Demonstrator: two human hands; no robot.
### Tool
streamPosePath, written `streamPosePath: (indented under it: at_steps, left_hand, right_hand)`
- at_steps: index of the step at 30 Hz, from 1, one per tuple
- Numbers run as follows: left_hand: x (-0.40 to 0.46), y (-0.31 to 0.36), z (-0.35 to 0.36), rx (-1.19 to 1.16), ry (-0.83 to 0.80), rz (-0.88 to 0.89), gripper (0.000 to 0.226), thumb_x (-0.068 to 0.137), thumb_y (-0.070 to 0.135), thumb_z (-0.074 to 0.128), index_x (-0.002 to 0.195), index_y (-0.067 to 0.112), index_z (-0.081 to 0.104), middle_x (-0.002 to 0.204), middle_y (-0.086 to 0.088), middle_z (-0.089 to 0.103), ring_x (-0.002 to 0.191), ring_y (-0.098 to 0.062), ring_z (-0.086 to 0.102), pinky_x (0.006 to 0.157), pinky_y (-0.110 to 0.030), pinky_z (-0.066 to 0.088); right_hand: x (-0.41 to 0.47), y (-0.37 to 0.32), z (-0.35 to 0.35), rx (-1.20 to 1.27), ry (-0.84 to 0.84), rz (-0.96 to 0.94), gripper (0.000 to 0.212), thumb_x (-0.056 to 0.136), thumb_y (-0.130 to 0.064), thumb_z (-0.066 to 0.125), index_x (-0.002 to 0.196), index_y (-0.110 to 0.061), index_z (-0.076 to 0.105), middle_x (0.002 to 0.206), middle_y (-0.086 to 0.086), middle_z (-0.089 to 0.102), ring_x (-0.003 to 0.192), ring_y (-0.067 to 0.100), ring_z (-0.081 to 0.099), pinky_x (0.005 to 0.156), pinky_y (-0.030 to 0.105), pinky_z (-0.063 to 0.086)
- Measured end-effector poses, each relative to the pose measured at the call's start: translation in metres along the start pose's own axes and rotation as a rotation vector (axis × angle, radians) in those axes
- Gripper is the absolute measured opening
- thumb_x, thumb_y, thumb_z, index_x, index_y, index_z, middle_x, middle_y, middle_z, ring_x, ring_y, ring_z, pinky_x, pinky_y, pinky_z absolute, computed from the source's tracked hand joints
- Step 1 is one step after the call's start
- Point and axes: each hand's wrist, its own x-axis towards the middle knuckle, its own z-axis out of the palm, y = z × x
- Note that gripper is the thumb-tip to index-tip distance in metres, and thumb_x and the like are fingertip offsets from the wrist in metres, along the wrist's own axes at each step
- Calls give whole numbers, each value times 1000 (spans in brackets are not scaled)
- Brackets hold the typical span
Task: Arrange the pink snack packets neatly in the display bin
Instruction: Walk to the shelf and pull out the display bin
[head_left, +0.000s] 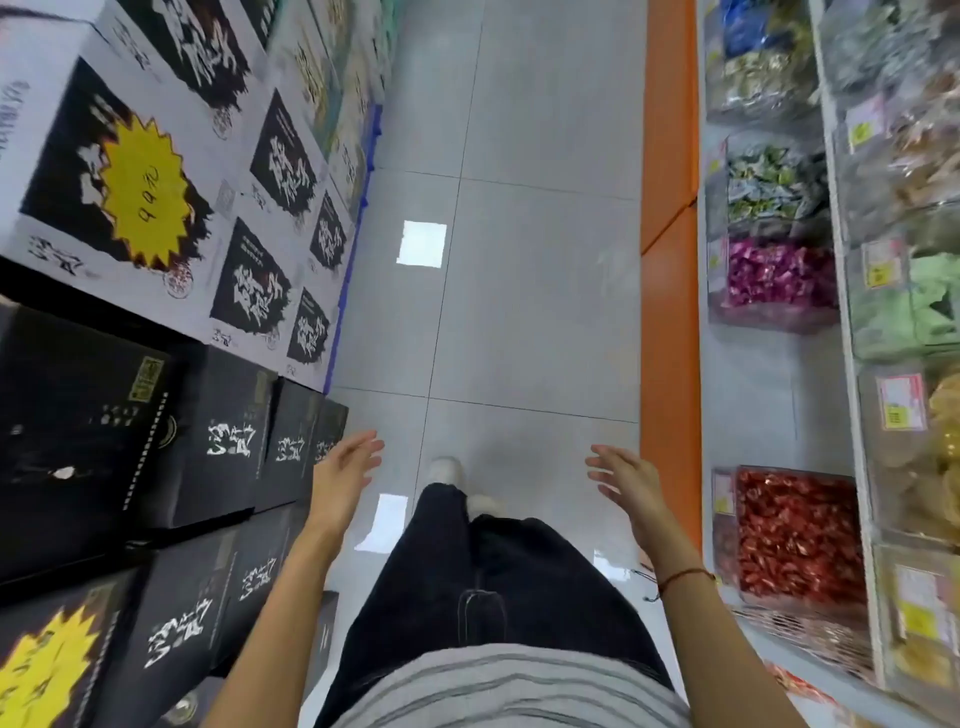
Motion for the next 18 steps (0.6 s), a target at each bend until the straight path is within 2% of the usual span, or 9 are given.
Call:
streamPosePath:
  at_steps: [3, 7, 11, 15, 18]
  left_hand:
    - [22, 16, -4, 17, 23, -23, 19, 97, 21, 51, 113, 19, 60, 108, 2, 66, 94, -6, 62, 78, -21, 46]
    - [64, 53, -3, -3, 29, -53, 19, 97, 19, 51, 114, 16, 59, 110, -1, 66, 98, -13, 63, 88, -30, 47]
    - [114, 107, 3, -2, 30, -23, 23, 97, 18, 50, 118, 13, 58, 112, -3, 63, 96, -15, 60, 86, -30, 45]
    - [168, 175, 25, 3, -43, 30, 26, 98, 20, 48, 121, 13, 56, 114, -1, 62, 103, -16, 59, 92, -32, 44]
    - [204, 225, 46, 27, -73, 92, 28, 98, 22, 48, 123, 12, 56, 112, 0, 63, 102, -14, 60, 89, -29, 44]
  right_hand:
    - [24, -35, 8, 1, -3, -36, 16, 94, -22, 55, 105, -12, 63, 97, 4, 66, 87, 17, 62, 83, 29, 48]
    - [57, -87, 28, 27, 2, -60, 16, 95, -19, 54, 104, -11, 64, 98, 7, 66, 89, 20, 61, 84, 30, 47]
    - [81, -124, 47, 25, -9, -63, 15, 95, -20, 54, 102, -14, 65, 99, 7, 67, 88, 20, 62, 79, 27, 49]
    - [111, -159, 49, 64, 57, -23, 18, 95, -20, 53, 107, -12, 65, 100, 7, 67, 90, 19, 62, 85, 31, 50]
    - [139, -193, 40, 89, 119, -7, 22, 96, -21, 52, 111, -10, 63, 103, 8, 65, 94, 21, 62, 89, 33, 50]
